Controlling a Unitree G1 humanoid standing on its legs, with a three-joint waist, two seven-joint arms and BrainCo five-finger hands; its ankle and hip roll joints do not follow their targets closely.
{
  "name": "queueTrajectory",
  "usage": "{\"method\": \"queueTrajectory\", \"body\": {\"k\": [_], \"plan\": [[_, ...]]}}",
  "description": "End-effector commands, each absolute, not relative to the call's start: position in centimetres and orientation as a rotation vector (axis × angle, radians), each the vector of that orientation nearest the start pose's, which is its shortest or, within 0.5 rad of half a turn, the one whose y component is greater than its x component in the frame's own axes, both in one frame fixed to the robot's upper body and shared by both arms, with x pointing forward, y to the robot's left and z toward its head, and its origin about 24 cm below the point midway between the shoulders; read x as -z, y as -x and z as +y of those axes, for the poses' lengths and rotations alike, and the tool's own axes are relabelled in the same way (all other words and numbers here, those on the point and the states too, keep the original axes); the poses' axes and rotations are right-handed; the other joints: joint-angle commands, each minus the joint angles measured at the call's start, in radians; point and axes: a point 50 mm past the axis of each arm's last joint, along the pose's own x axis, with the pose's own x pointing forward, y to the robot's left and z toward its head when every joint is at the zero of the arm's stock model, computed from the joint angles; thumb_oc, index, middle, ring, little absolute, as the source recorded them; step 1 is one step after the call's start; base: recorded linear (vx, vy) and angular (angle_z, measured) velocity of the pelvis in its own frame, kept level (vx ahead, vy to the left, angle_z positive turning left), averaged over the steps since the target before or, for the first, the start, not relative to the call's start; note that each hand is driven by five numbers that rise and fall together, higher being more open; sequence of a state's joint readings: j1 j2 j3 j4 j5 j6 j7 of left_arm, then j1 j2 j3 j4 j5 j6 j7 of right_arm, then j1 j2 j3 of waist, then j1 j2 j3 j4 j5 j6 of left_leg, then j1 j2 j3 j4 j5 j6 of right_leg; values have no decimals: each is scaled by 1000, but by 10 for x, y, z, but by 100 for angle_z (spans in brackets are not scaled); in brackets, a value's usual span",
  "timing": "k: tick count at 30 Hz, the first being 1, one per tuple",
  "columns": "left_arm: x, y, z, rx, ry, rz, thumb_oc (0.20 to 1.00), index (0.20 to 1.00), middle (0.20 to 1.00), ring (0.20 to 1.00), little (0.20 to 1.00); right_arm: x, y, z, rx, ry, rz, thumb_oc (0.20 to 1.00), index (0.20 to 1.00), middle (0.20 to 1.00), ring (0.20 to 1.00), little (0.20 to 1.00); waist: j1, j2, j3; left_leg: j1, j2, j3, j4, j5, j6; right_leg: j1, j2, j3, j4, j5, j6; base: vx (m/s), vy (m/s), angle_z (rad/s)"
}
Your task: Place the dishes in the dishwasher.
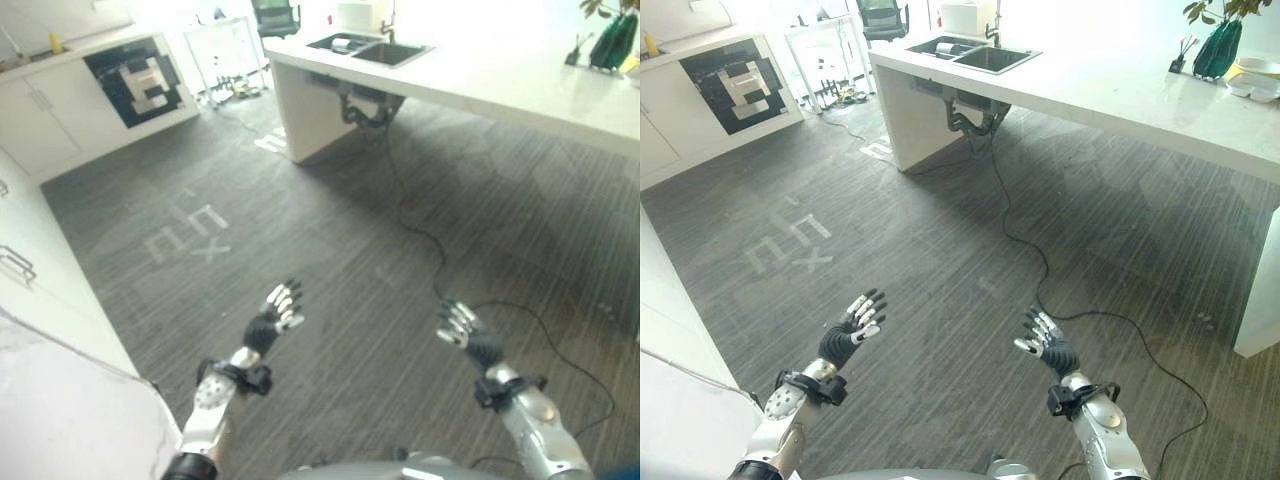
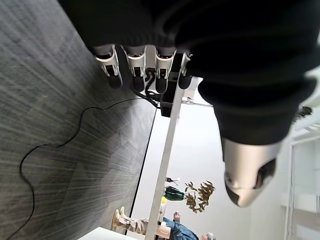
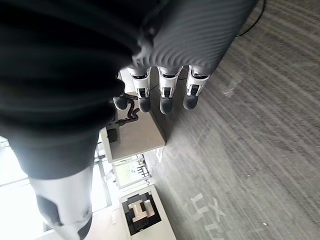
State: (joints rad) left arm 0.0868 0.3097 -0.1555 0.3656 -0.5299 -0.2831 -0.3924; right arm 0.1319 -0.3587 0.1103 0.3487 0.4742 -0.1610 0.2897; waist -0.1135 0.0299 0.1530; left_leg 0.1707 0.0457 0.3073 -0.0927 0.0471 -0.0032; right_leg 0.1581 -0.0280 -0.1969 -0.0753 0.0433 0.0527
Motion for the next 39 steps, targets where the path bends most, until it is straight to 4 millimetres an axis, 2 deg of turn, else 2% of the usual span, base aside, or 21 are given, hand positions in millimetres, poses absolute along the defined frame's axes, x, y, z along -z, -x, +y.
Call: {"method": "queueTrajectory", "body": {"k": [1, 8, 10, 12, 17, 19, 21, 22, 23, 24, 27, 28, 29, 33, 35, 37, 38, 39], "plan": [[8, -232, 193, 369, 194, 65, 1000, 1000, 1000, 1000, 1000, 16, -225, -205, -252, -178, 158, 1000, 1000, 1000, 1000, 1000, 12, -11, 17, 23, -27, -25, 27, -113, -16, -7, 0, -19, 82, -131, 22, 0, 0, 0], [14, -228, 195, 357, 246, 114, 1000, 1000, 1000, 1000, 1000, 15, -222, -207, -243, -184, 156, 1000, 1000, 1000, 1000, 1000, 12, -15, 21, 18, -24, -18, 22, -106, -16, -14, -3, -27, 86, -128, 26, 0, 0, 0], [17, -227, 194, 349, 251, 135, 1000, 1000, 1000, 1000, 1000, 12, -221, -202, -294, -210, 134, 1000, 1000, 1000, 1000, 1000, 12, -16, 28, 16, -21, -15, 21, -103, -16, -16, -2, -29, 89, -128, 26, -14, -51, 1], [19, -225, 193, 333, 291, 132, 1000, 1000, 1000, 1000, 1000, 11, -221, -197, -314, -214, 123, 1000, 1000, 1000, 1000, 1000, 12, -16, 32, 14, -16, -12, 24, -101, -18, -17, 1, -31, 90, -131, 22, -6, -100, 1], [18, -225, 190, 329, 266, 141, 1000, 1000, 1000, 1000, 1000, 8, -221, -196, -350, -223, 106, 1000, 1000, 1000, 1000, 1000, 10, -19, 37, -4, -1, -18, 79, -110, -28, -18, 11, -33, 103, -145, 4, -12, -122, 5], [16, -227, 188, 340, 264, 133, 1000, 1000, 1000, 1000, 1000, 3, -224, -195, -363, -201, 89, 1000, 1000, 1000, 1000, 1000, 7, -24, 47, -25, 6, -19, 151, -134, -29, -27, 9, -28, 126, -155, -9, -29, -94, 9], [18, -228, 188, 295, 328, 138, 1000, 1000, 1000, 1000, 1000, -2, -230, -194, -349, -135, 64, 1000, 1000, 1000, 1000, 1000, 7, -41, 63, -90, 12, -5, 327, -190, -15, -47, -7, -25, 165, -165, -30, -29, -157, 15], [19, -229, 191, 254, 335, 138, 1000, 1000, 1000, 1000, 1000, -3, -233, -197, -310, -142, 64, 1000, 1000, 1000, 1000, 1000, 12, -59, 79, -166, 46, -6, 487, -174, -19, -52, -11, -23, 181, -170, -49, 53, -280, 8], [22, -230, 192, 241, 326, 147, 1000, 1000, 1000, 1000, 1000, -1, -234, -200, -265, -178, 74, 1000, 1000, 1000, 1000, 1000, 19, -67, 101, -252, 65, -27, 629, -132, -30, -50, -3, -13, 192, -170, -66, 219, -225, 6], [28, -227, 190, 261, 315, 179, 1000, 1000, 1000, 1000, 1000, 5, -232, -203, -250, -197, 100, 1000, 1000, 1000, 1000, 1000, 23, -54, 122, -274, 68, -21, 591, -86, -36, -36, 15, 3, 196, -179, -68, 393, -47, -16], [39, -218, 188, 244, 317, 263, 1000, 1000, 1000, 1000, 1000, 19, -224, -206, -227, -170, 203, 1000, 1000, 1000, 1000, 1000, 38, -13, 144, -299, 77, -10, 327, 54, -75, 18, 36, 13, 180, -197, -58, 493, 190, -20], [48, -212, 192, 219, 308, 338, 1000, 1000, 1000, 1000, 1000, 29, -217, -209, -219, -176, 267, 1000, 1000, 1000, 1000, 1000, 53, 7, 149, -329, 112, -28, 203, 127, -102, 41, 43, 21, 169, -203, -52, 554, 214, -13], [53, -209, 194, 205, 289, 358, 1000, 1000, 1000, 1000, 1000, 33, -214, -211, -213, -172, 289, 1000, 1000, 1000, 1000, 1000, 51, 3, 153, -328, 121, -21, 179, 134, -120, 57, 32, 13, 171, -220, -46, 471, 165, -22], [64, -199, 198, 187, 319, 389, 1000, 1000, 1000, 1000, 1000, 41, -207, -214, -232, -157, 314, 1000, 1000, 1000, 1000, 1000, 44, 1, 157, -313, 151, 56, 166, 109, -112, 64, -1, -37, 212, -259, -31, 322, 162, -23], [67, -193, 201, 170, 316, 391, 1000, 1000, 1000, 1000, 1000, 45, -204, -212, -243, -170, 326, 1000, 1000, 1000, 1000, 1000, 67, -3, 143, -327, 123, 19, 188, 61, -85, 84, -21, -21, 269, -320, -19, 506, 265, -14], [62, -195, 205, 193, 280, 373, 1000, 1000, 1000, 1000, 1000, 45, -204, -211, -239, -187, 311, 1000, 1000, 1000, 1000, 1000, 89, -18, 110, -324, 73, 21, 194, 10, -39, 125, -33, -26, 318, -368, 2, 503, 303, -39], [58, -200, 204, 213, 254, 361, 1000, 1000, 1000, 1000, 1000, 42, -205, -209, -233, -189, 295, 1000, 1000, 1000, 1000, 1000, 90, -24, 89, -301, 24, 26, 165, -7, -4, 105, -57, -23, 446, -320, 38, 459, 460, -42], [55, -206, 200, 235, 237, 349, 1000, 1000, 1000, 1000, 1000, 40, -209, -203, -214, -199, 276, 1000, 1000, 1000, 1000, 1000, 87, -30, 76, -279, -29, 24, 139, -33, 39, 60, -81, -8, 635, -210, 103, 382, 429, -23]]}}
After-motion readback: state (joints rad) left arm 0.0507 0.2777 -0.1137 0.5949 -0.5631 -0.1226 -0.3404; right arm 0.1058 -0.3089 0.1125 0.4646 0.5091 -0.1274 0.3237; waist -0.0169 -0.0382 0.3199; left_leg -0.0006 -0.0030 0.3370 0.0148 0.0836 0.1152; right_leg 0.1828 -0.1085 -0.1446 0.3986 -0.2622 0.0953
